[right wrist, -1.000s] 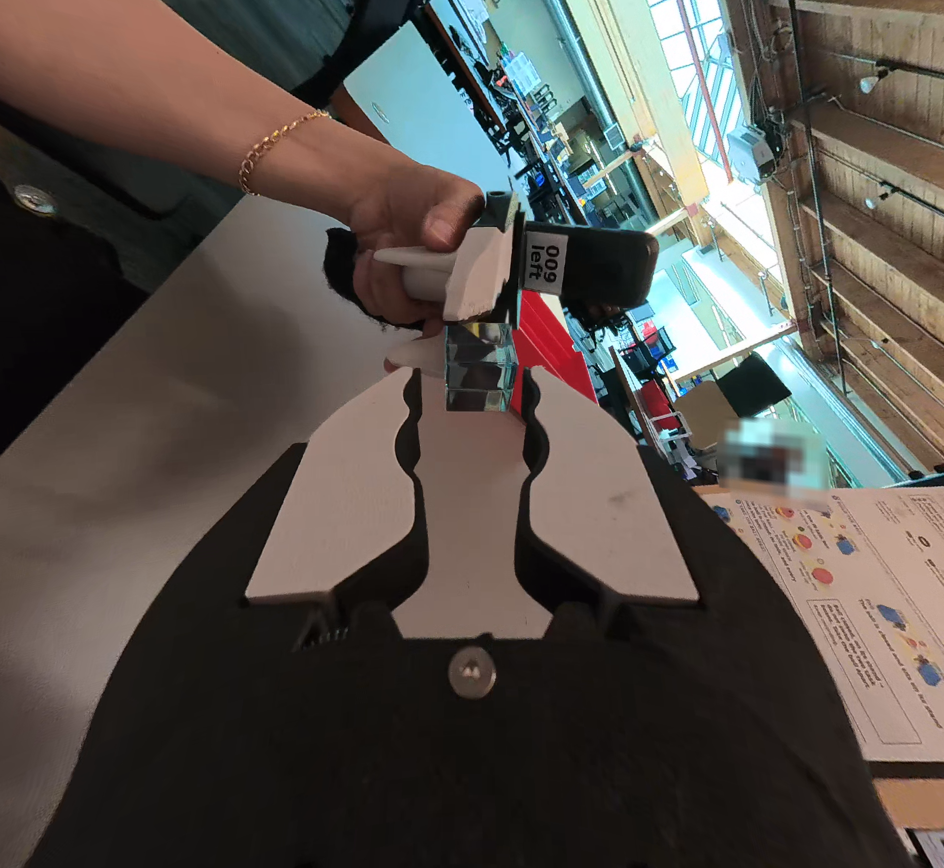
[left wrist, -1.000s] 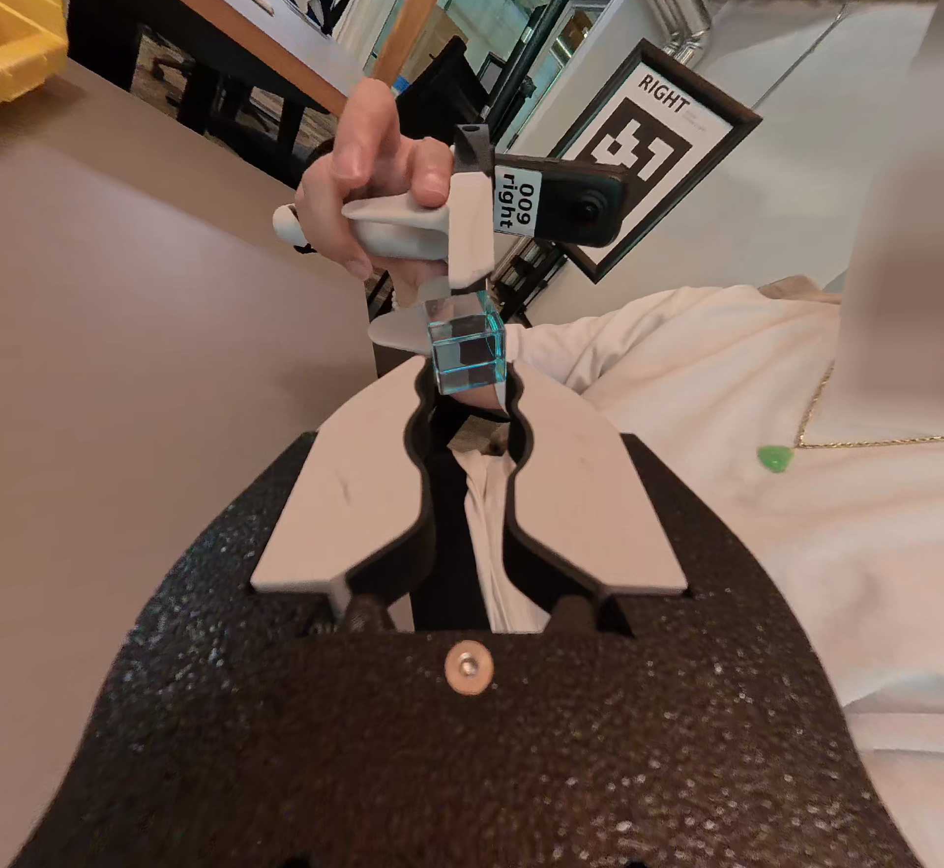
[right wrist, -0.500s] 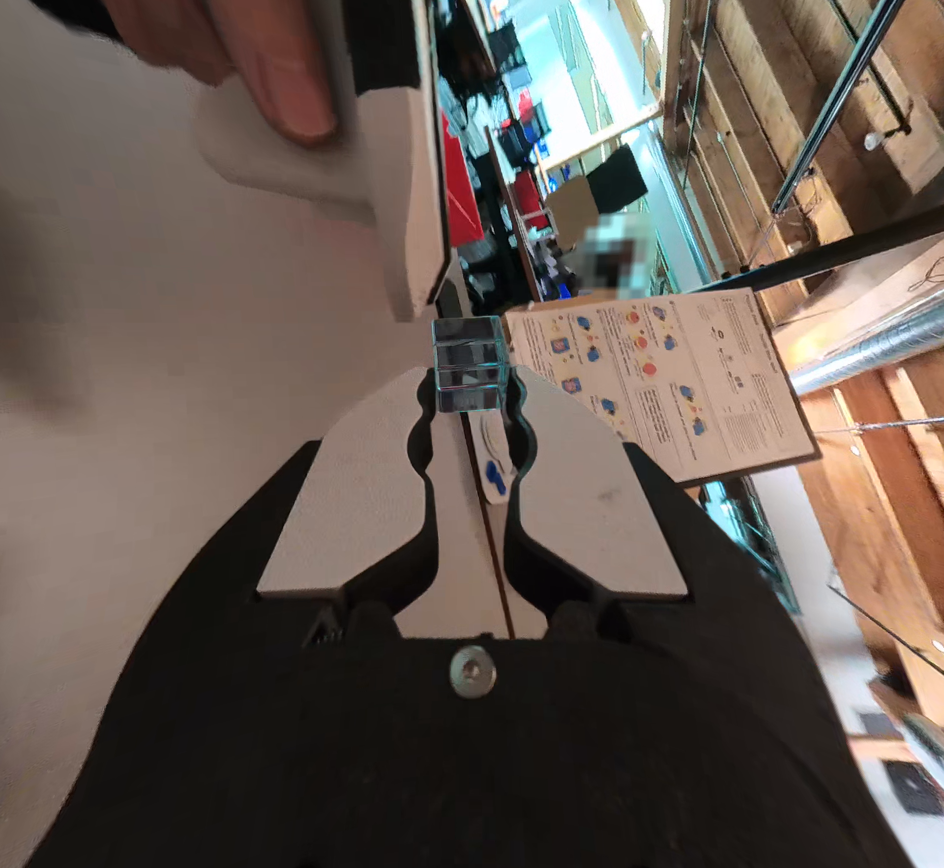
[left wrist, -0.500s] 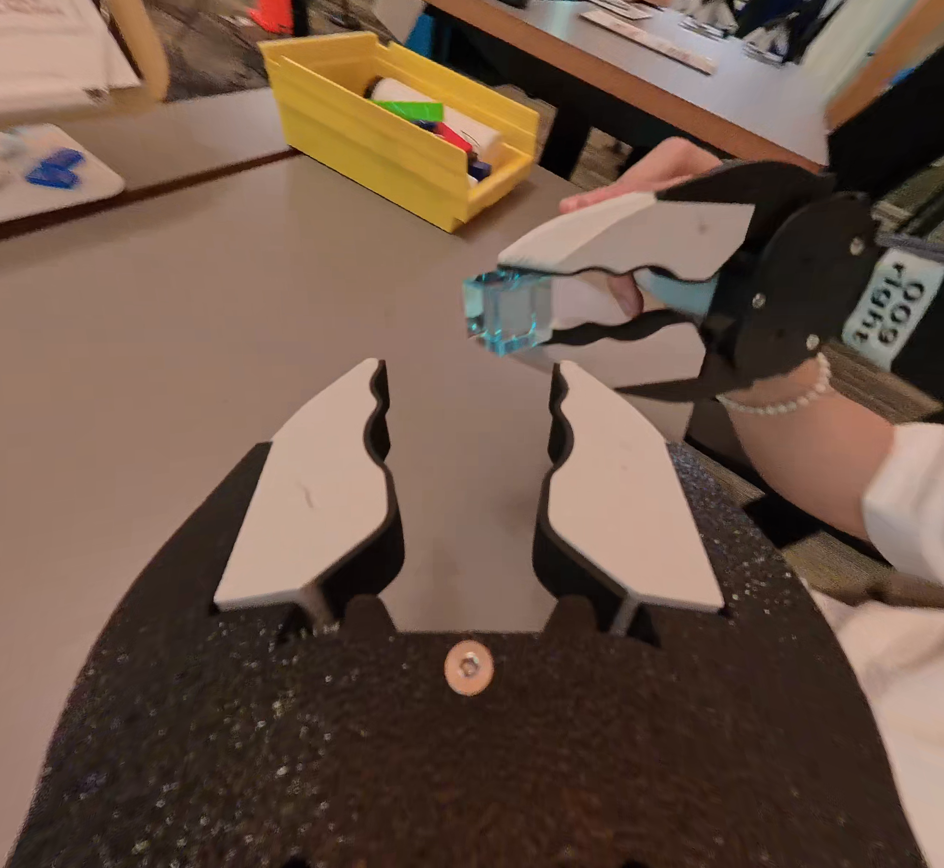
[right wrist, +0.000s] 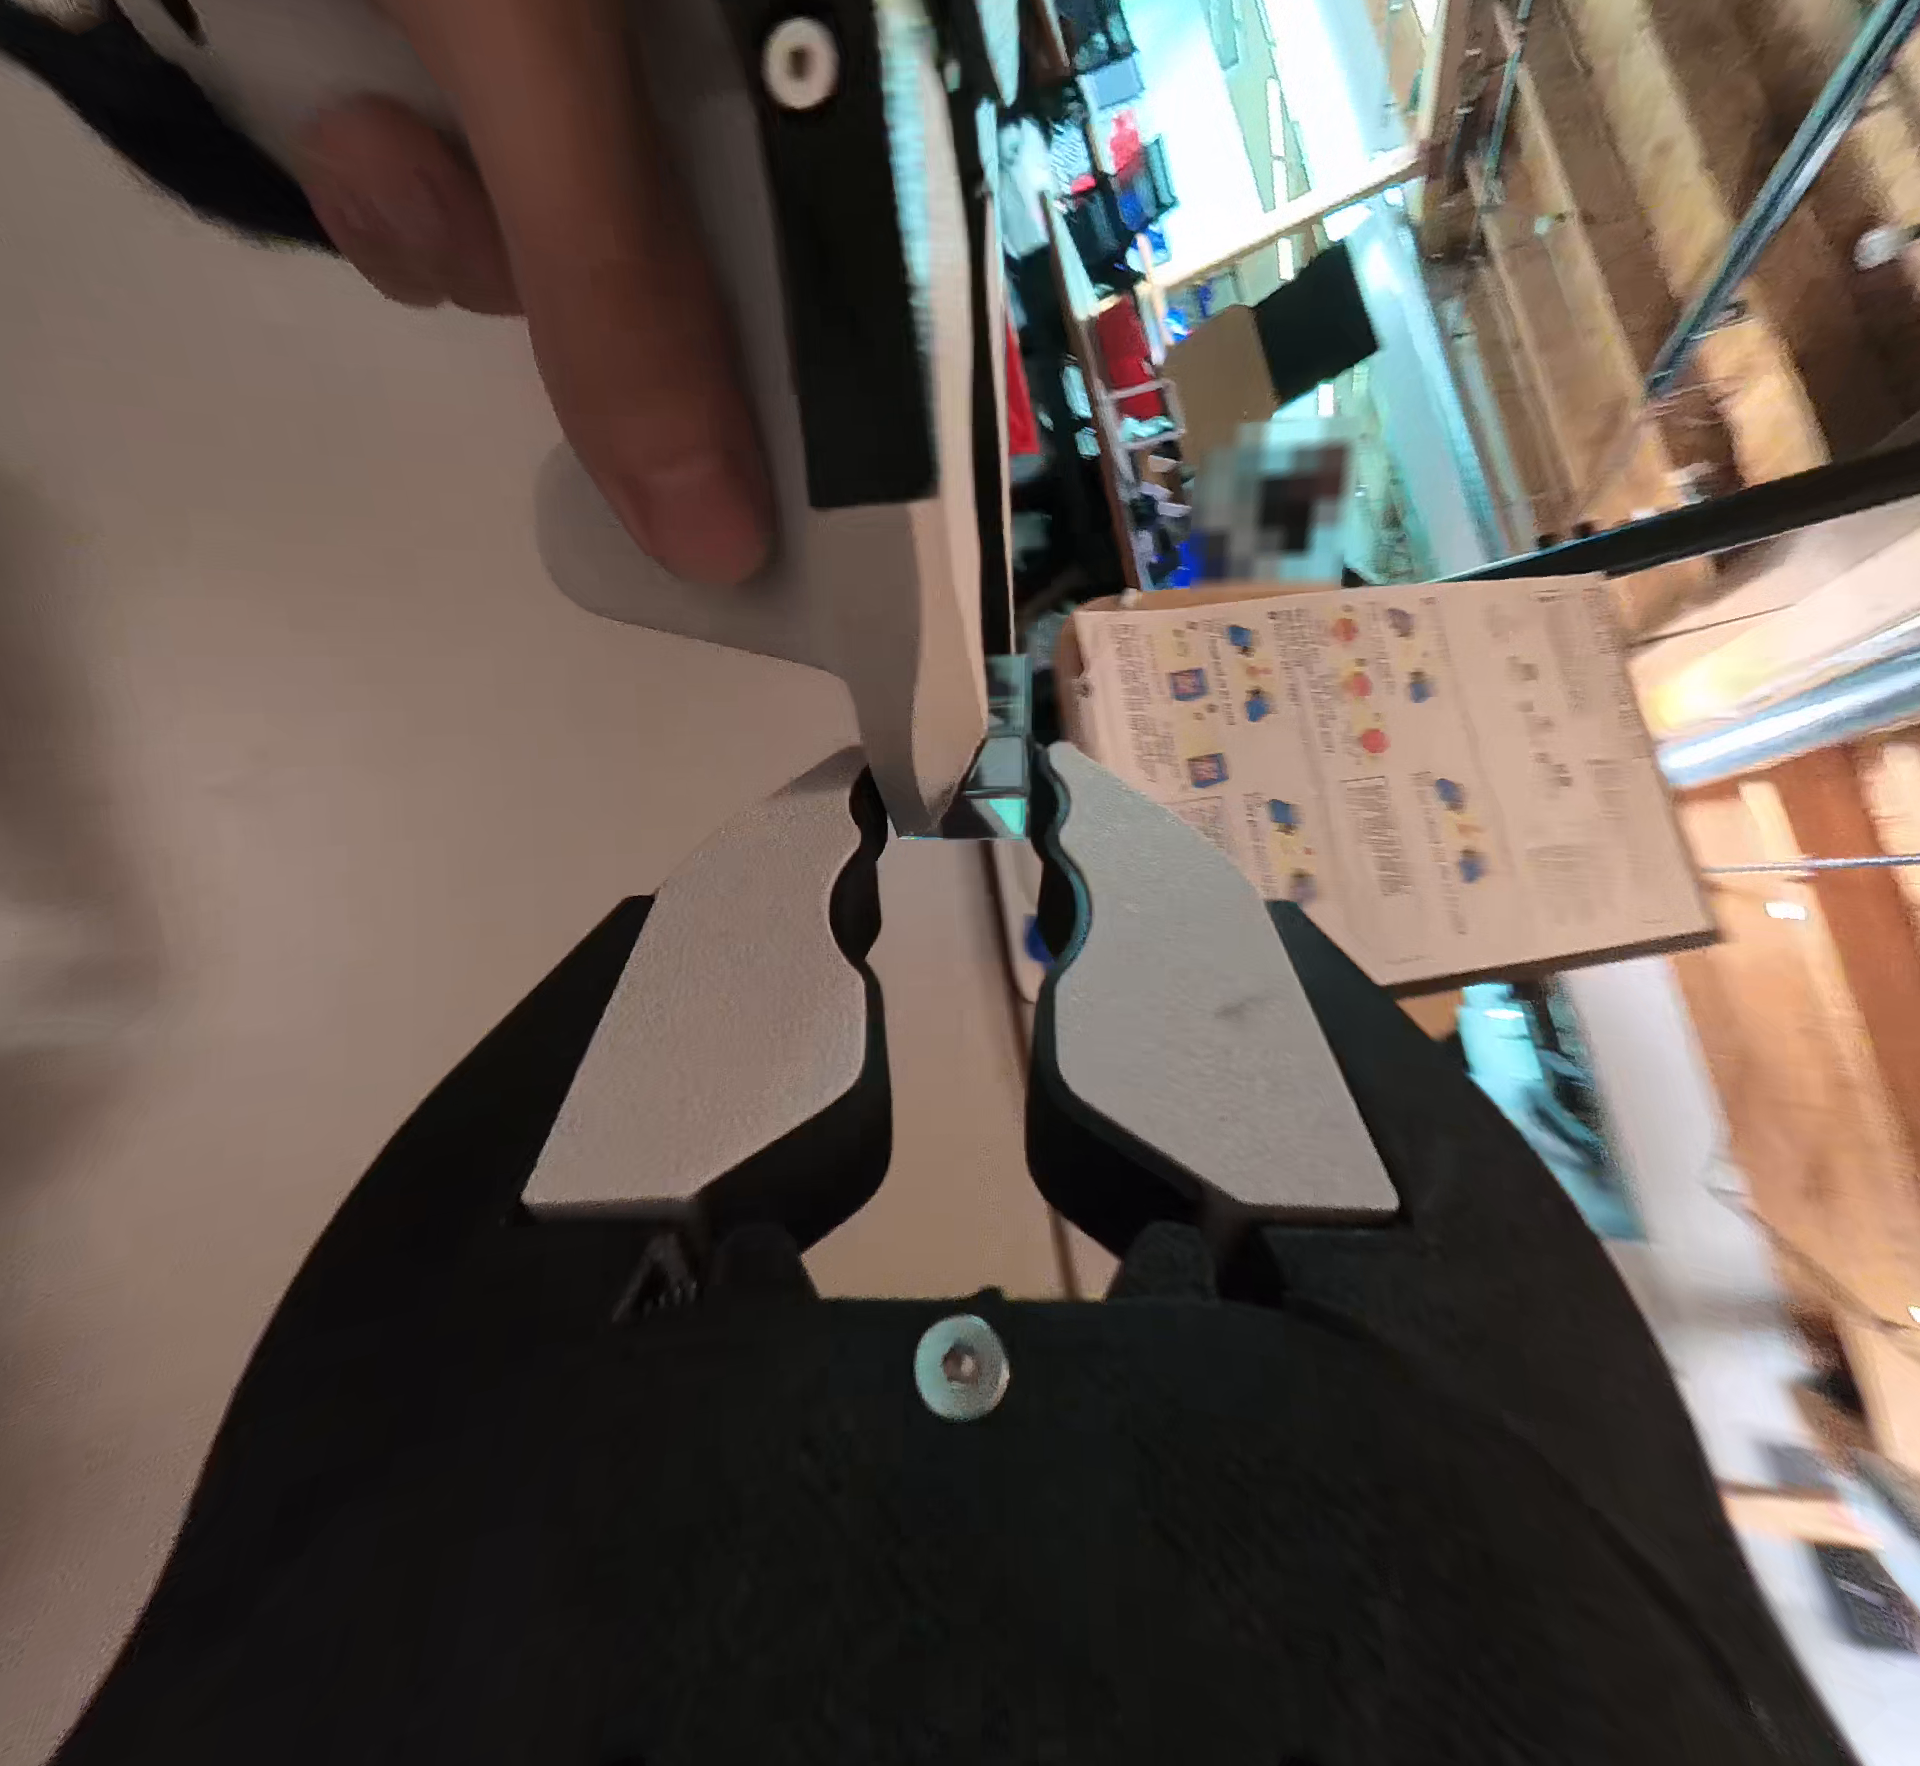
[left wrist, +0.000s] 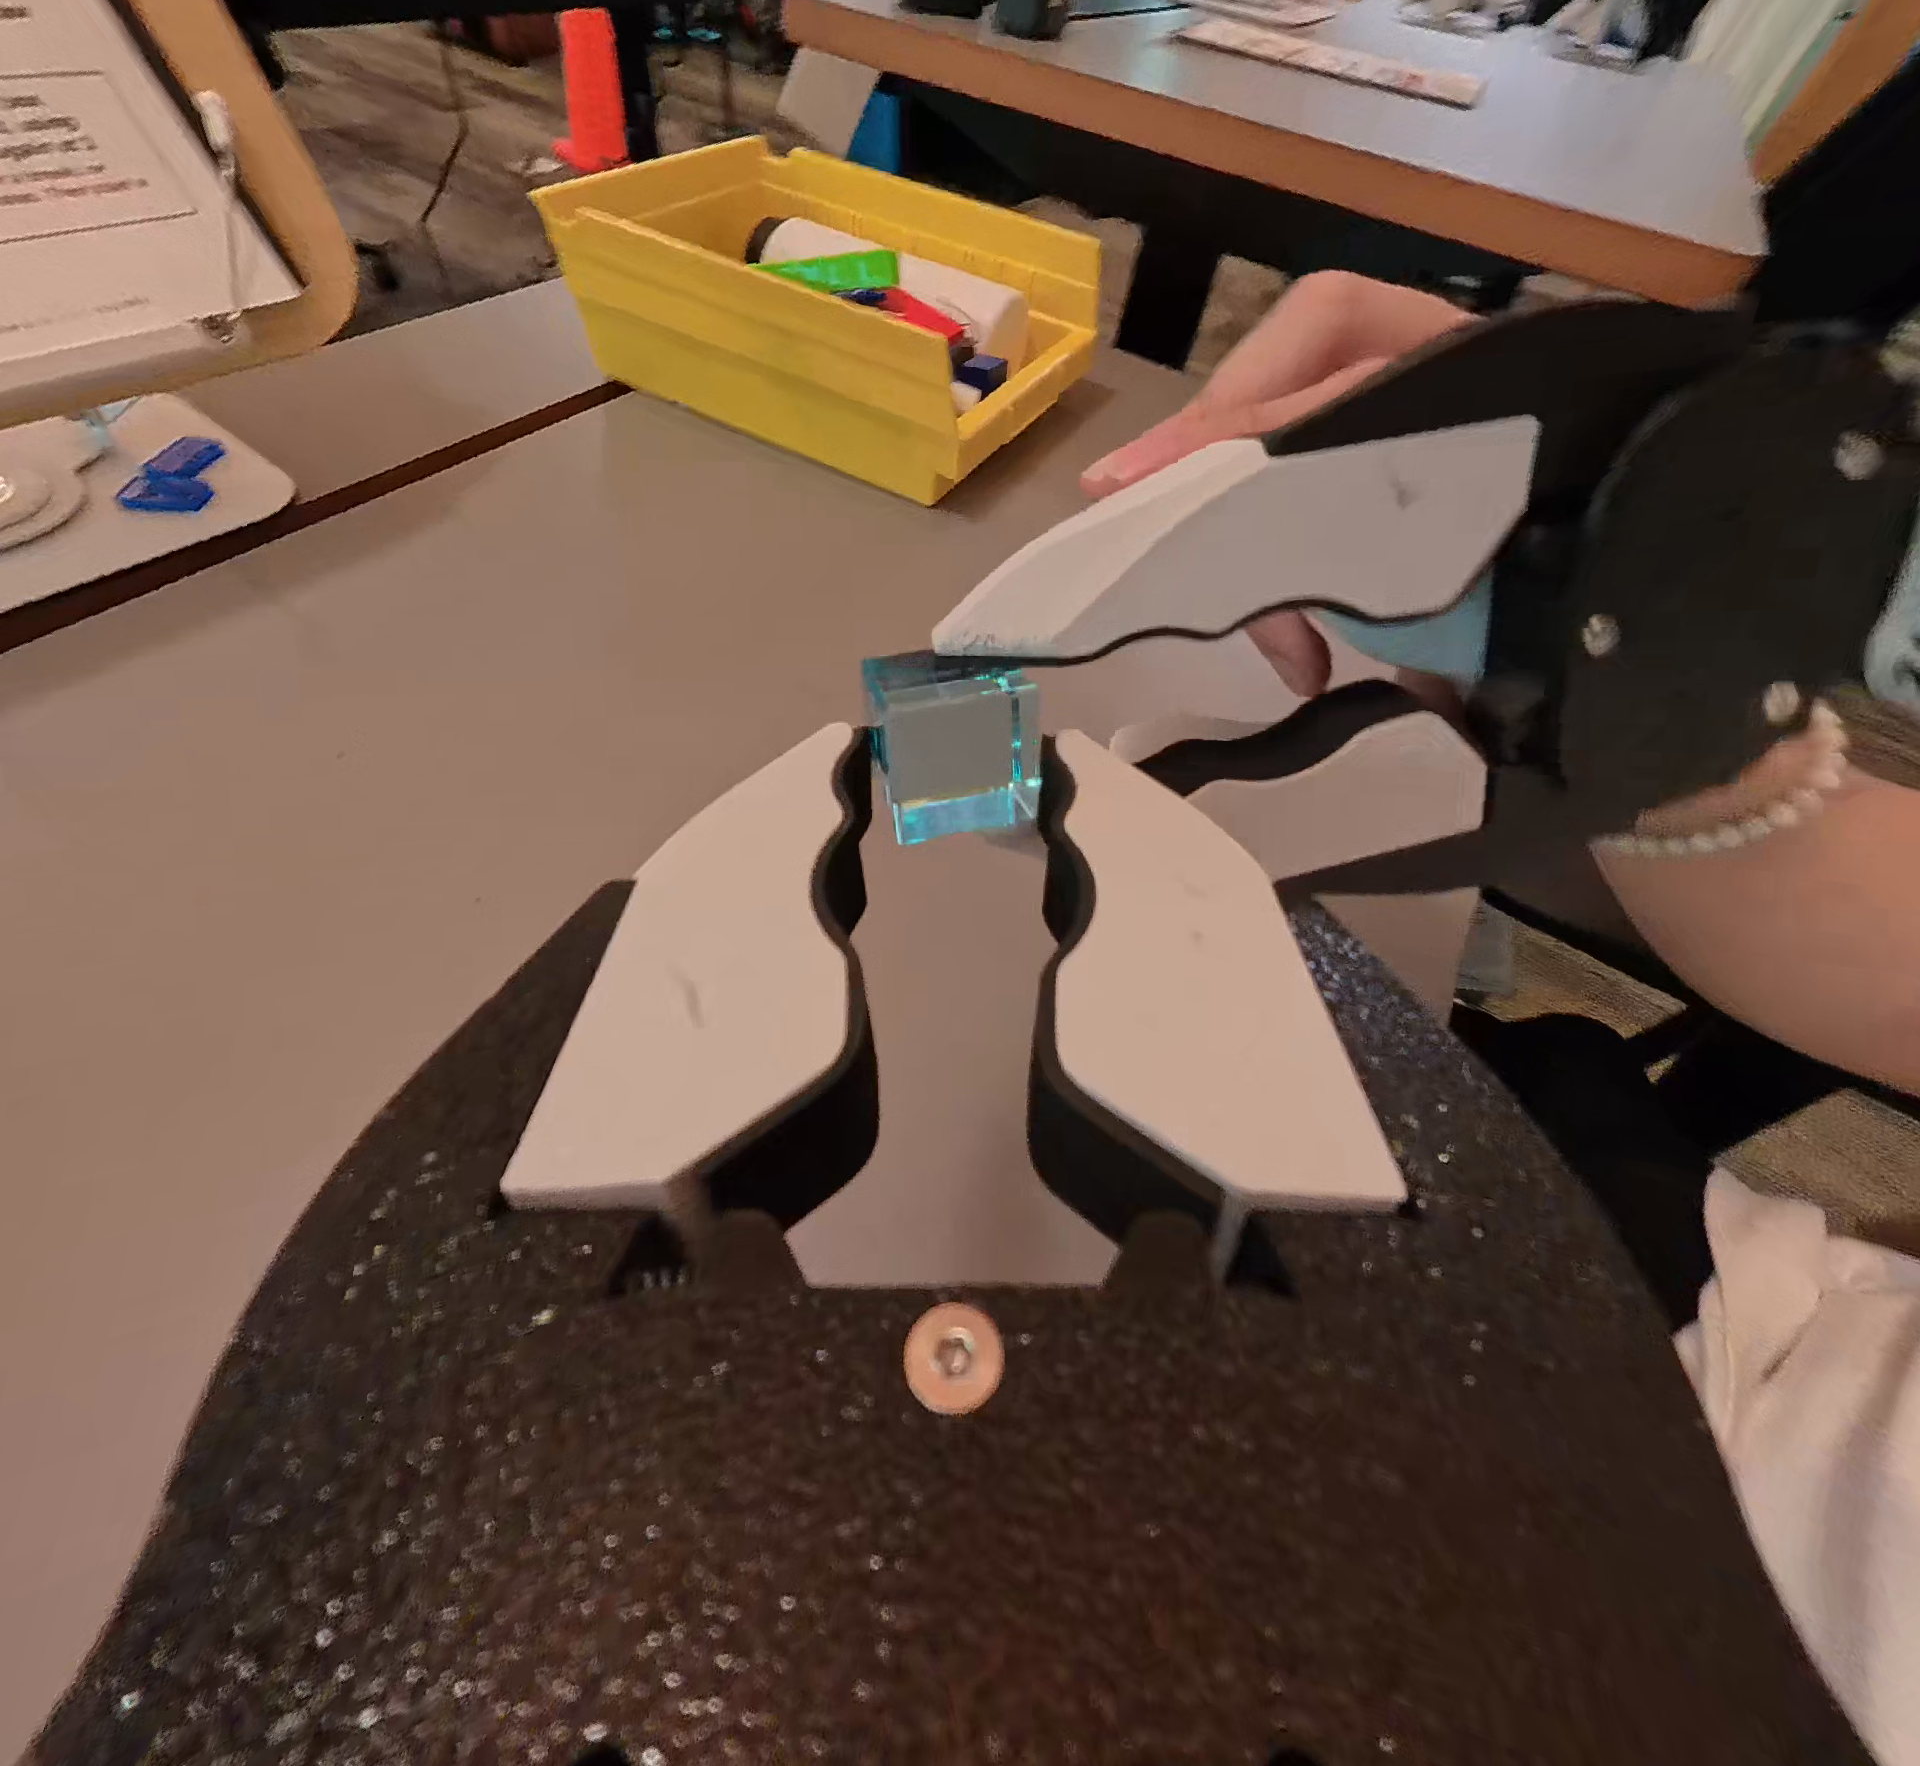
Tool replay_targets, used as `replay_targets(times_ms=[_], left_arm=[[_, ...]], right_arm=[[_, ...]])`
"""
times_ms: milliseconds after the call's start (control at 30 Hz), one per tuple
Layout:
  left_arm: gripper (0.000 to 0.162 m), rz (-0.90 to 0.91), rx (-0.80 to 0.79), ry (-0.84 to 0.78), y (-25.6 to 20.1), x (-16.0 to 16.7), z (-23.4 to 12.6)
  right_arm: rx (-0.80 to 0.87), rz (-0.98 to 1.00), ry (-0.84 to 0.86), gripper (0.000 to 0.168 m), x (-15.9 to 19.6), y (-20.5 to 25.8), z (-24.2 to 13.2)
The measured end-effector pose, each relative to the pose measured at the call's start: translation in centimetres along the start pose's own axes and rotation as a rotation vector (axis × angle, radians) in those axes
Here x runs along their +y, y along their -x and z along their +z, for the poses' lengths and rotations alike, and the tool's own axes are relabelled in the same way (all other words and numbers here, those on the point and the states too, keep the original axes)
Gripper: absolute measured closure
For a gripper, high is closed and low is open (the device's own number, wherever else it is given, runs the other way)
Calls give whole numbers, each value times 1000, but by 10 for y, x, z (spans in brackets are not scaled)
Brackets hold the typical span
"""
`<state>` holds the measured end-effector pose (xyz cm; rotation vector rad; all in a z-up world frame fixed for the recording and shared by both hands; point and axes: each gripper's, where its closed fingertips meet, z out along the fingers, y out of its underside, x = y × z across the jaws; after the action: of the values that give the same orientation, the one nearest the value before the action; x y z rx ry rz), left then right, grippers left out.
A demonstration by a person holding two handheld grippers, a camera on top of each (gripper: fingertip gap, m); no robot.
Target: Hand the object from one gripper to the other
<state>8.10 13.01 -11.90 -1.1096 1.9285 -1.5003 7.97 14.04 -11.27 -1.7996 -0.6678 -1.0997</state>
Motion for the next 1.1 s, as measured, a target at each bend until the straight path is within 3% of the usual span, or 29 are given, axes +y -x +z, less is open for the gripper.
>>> replay_targets(times_ms=[33,167,233,333,400,500,667,1100], left_arm=[[132,7,40,-15,-1,-1,-1],[133,9,215,-159,-4,-15,-16],[133,14,320,-261,-8,-25,-30],[133,75,440,-405,-16,-36,-53],[133,188,446,-429,-19,-32,-59],[133,378,391,-439,-21,-24,-59],[133,530,377,-391,-26,-9,-53],[134,704,271,-229,-21,15,-31]], right_arm=[[-40,66,-30,140,-2,1,-2],[-218,441,-240,116,-16,-3,-20],[-297,686,-340,96,-22,-11,-27],[-442,1124,-432,86,-28,-21,-29],[-617,1394,-466,88,-36,-16,-27],[-916,1658,-531,108,-55,-2,-28],[-1097,1810,-634,112,-70,3,-27],[-1056,1864,-525,139,-55,23,-5]])
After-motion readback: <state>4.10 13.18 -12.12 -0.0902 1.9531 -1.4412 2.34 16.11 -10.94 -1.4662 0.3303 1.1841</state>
